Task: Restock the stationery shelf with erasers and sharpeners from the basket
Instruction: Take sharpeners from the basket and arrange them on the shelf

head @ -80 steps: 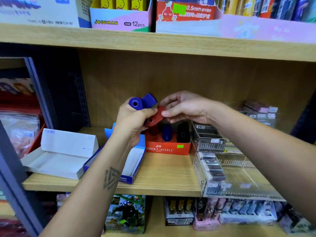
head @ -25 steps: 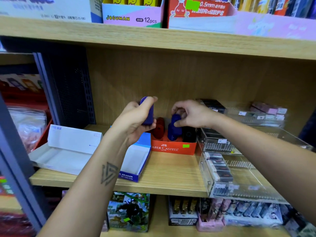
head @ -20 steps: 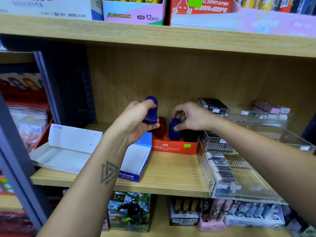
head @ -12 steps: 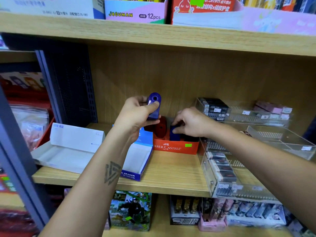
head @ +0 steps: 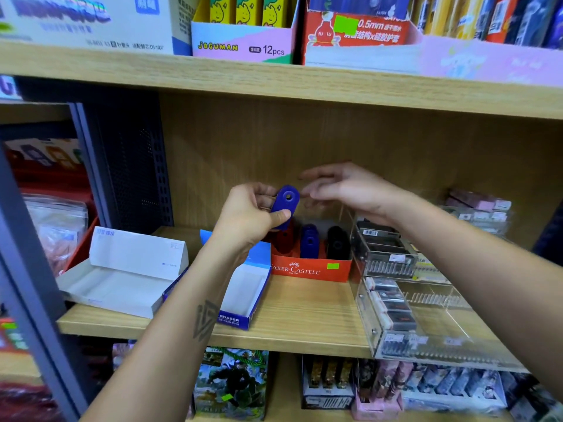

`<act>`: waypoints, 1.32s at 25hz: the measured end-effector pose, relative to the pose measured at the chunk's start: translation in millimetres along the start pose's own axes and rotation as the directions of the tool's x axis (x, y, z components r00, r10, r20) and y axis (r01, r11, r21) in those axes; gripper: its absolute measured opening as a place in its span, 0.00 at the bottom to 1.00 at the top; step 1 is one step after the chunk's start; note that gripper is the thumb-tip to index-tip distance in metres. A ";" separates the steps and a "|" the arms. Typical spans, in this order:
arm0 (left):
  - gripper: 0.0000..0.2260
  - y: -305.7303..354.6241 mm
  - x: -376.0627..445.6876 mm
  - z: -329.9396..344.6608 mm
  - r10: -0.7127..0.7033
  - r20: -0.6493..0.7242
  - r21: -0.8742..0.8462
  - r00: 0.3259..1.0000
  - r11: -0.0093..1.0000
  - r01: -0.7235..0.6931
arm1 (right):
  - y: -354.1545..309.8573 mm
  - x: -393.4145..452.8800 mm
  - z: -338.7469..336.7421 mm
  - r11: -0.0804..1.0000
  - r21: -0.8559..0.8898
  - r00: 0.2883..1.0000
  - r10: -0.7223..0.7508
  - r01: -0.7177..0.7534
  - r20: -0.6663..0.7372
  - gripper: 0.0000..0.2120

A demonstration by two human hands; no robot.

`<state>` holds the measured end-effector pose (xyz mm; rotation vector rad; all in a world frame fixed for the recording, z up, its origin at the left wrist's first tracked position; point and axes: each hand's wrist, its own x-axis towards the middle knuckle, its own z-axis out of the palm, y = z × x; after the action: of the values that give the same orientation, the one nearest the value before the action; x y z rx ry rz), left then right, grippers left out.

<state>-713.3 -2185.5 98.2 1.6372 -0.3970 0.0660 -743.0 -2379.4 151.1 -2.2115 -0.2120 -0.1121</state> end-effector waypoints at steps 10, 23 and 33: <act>0.17 -12.2 5.6 11.2 0.295 0.098 0.732 0.950 0.625 -0.270 | 4.9 19.0 -11.0 0.890 -0.435 0.959 0.005 -0.134 -0.285 0.15; 0.18 -24.6 10.1 26.2 0.091 0.352 0.895 0.932 0.260 -0.363 | 41.3 42.7 2.9 0.723 -0.673 0.975 0.003 -0.155 -0.221 0.16; 0.15 -22.8 8.2 24.7 0.093 0.357 0.899 0.929 0.234 -0.369 | 30.6 51.2 18.5 0.672 -0.724 0.987 0.119 -0.158 -0.104 0.14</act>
<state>-703.7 -2210.2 75.9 2.8510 -0.9199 0.4366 -686.8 -2377.0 124.0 -3.0246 0.0547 -0.1915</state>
